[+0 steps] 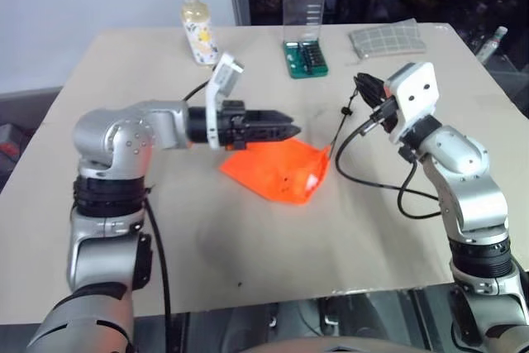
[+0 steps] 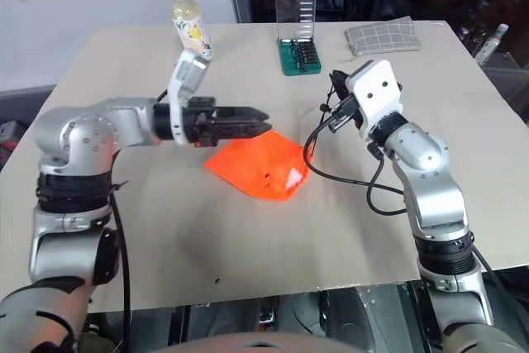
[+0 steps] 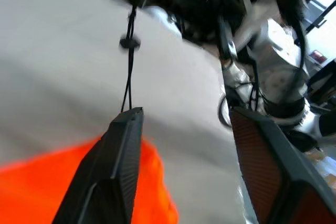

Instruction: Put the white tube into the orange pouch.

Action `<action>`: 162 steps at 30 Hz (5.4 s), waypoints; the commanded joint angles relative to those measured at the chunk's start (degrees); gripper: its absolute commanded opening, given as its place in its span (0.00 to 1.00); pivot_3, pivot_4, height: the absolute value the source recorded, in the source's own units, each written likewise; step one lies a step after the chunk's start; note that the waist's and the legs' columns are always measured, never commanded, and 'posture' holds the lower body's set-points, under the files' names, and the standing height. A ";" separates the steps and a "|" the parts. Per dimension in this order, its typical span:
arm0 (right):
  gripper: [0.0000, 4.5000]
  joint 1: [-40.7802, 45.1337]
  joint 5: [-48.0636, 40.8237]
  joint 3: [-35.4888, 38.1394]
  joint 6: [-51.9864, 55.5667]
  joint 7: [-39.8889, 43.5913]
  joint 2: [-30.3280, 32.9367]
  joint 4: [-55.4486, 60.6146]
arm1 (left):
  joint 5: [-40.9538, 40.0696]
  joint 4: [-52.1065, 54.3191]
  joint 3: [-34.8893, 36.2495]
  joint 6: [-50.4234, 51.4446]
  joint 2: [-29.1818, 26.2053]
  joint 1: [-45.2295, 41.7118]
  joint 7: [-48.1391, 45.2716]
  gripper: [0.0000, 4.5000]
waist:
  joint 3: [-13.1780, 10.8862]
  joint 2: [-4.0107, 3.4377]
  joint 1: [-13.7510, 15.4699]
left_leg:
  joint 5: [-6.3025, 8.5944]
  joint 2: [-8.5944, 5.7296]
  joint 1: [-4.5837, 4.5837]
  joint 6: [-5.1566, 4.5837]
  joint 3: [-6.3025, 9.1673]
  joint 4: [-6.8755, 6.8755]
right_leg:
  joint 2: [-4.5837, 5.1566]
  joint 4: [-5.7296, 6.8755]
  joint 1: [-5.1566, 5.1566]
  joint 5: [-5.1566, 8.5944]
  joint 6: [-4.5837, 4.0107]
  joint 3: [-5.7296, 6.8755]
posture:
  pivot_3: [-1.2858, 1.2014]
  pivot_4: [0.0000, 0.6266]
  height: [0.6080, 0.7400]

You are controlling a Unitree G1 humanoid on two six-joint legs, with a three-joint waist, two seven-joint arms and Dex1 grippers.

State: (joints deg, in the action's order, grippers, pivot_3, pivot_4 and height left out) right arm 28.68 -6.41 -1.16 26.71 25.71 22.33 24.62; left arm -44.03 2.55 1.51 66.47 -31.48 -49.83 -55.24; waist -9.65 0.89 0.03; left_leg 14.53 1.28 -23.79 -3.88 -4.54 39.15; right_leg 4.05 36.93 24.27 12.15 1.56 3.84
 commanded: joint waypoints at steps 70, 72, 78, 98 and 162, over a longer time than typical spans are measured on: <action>0.50 2.19 -45.79 24.05 48.05 -13.43 -8.24 10.08 | 11.55 1.31 -10.68 -12.07 10.65 0.50 2.90 0.05 | -0.03 -0.05 0.71 | 0.03 0.03 -0.01 -0.06 0.16 -0.18 | 0.01 -0.08 -0.03 -0.01 -0.03 -0.03 | 0.52 0.24 1.00; 0.50 2.77 -49.34 25.14 49.81 -15.31 -9.21 9.83 | 11.74 1.24 -11.17 -12.73 10.23 0.57 2.55 0.05 | -0.04 -0.05 0.68 | 0.03 0.01 -0.02 -0.05 0.16 -0.18 | 0.02 -0.08 -0.02 -0.02 -0.03 -0.04 | 0.52 0.24 1.00; 0.50 2.51 -56.34 25.05 51.57 -19.67 -9.70 9.66 | 12.21 1.32 -11.75 -13.56 9.85 1.06 2.12 0.05 | -0.03 -0.05 0.67 | 0.03 0.01 -0.05 -0.05 0.15 -0.18 | 0.00 -0.12 -0.01 -0.02 -0.03 -0.06 | 0.52 0.24 1.00; 0.31 1.13 -57.70 16.95 44.33 -24.34 -4.49 7.31 | 11.80 2.49 -12.26 -13.59 9.73 1.69 2.38 0.05 | -0.03 -0.05 0.65 | 0.17 0.01 -0.07 -0.30 0.13 -0.18 | -0.01 -0.16 -0.01 -0.01 -0.01 -0.06 | 0.52 0.24 1.00; 0.98 -54.53 -23.48 31.12 -6.20 10.68 17.85 10.05 | 14.06 12.58 6.73 -32.54 1.23 26.95 6.36 1.00 | 0.15 -0.30 0.58 | 0.25 0.10 -0.15 -0.40 -0.20 -0.05 | -0.05 -0.17 0.19 0.11 0.26 -0.37 | 0.52 0.24 1.00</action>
State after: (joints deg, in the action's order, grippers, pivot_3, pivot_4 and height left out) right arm -23.23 -28.31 24.39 24.01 32.15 40.09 30.91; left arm -29.06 11.22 3.86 35.73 -28.16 -25.49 -48.58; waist -9.50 0.60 0.61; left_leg 14.82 1.36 -23.83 -4.33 -4.82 39.05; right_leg 4.04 36.76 24.43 12.27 1.83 3.43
